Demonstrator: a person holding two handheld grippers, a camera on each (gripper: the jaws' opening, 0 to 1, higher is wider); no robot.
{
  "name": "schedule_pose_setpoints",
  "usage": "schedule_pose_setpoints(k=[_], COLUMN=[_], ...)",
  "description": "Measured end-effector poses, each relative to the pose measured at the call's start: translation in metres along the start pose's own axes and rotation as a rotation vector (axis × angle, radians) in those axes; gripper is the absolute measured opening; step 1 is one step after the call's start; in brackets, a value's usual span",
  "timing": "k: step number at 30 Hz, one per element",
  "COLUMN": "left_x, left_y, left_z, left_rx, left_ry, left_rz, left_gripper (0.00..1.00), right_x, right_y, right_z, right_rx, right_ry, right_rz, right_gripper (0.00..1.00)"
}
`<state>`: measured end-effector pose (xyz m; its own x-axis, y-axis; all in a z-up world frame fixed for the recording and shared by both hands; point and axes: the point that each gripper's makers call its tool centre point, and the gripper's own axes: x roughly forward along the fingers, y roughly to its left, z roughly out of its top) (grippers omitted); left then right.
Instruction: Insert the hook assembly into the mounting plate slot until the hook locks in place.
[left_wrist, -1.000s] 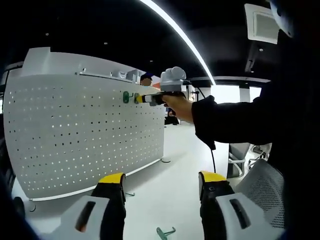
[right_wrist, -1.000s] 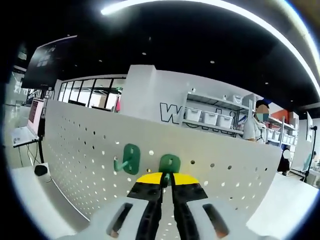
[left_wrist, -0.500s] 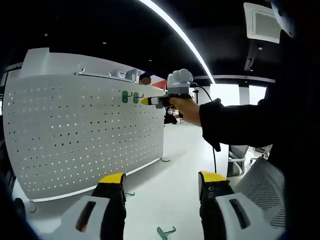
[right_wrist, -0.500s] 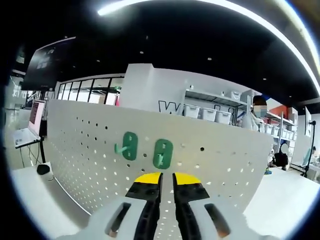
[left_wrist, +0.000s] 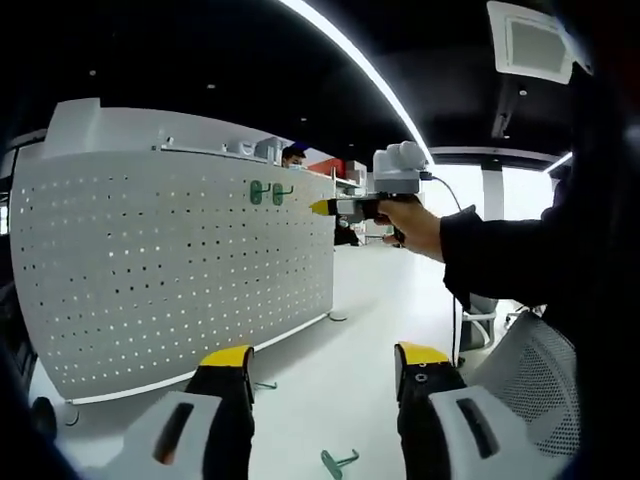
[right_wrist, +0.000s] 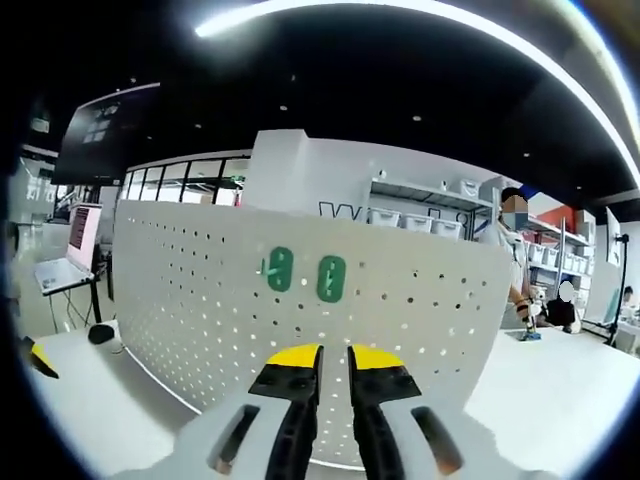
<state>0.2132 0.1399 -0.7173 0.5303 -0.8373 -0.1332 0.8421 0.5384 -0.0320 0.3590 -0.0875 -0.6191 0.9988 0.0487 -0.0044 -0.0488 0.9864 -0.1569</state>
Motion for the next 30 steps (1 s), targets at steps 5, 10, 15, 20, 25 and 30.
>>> schedule_pose_setpoints(k=[5, 10, 15, 20, 25, 30], left_x=[0.002, 0.005, 0.006, 0.007, 0.008, 0.01], left_y=[-0.002, -0.006, -0.009, -0.01, -0.01, -0.009], left_z=[-0.003, -0.008, -0.012, -0.021, -0.03, -0.047], left_rx=[0.007, 0.018, 0.03, 0.04, 0.043, 0.067], left_ry=[0.014, 0.033, 0.054, 0.089, 0.13, 0.21], left_rz=[-0.004, -0.015, -0.023, -0.021, -0.016, -0.007], left_gripper=[0.57, 0.57, 0.56, 0.55, 0.52, 0.46], right_x=[-0.019, -0.039, -0.052, -0.064, -0.073, -0.078], right_y=[0.004, 0.013, 0.033, 0.053, 0.07, 0.073], right_z=[-0.009, -0.019, -0.039, -0.057, -0.058, -0.051], right_rx=[0.021, 0.045, 0.047, 0.055, 0.042, 0.029], right_ry=[0.006, 0.012, 0.041, 0.066, 0.062, 0.043], right_rz=[0.006, 0.017, 0.053, 0.093, 0.13, 0.137], right_gripper=[0.08, 0.08, 0.08, 0.08, 0.08, 0.08])
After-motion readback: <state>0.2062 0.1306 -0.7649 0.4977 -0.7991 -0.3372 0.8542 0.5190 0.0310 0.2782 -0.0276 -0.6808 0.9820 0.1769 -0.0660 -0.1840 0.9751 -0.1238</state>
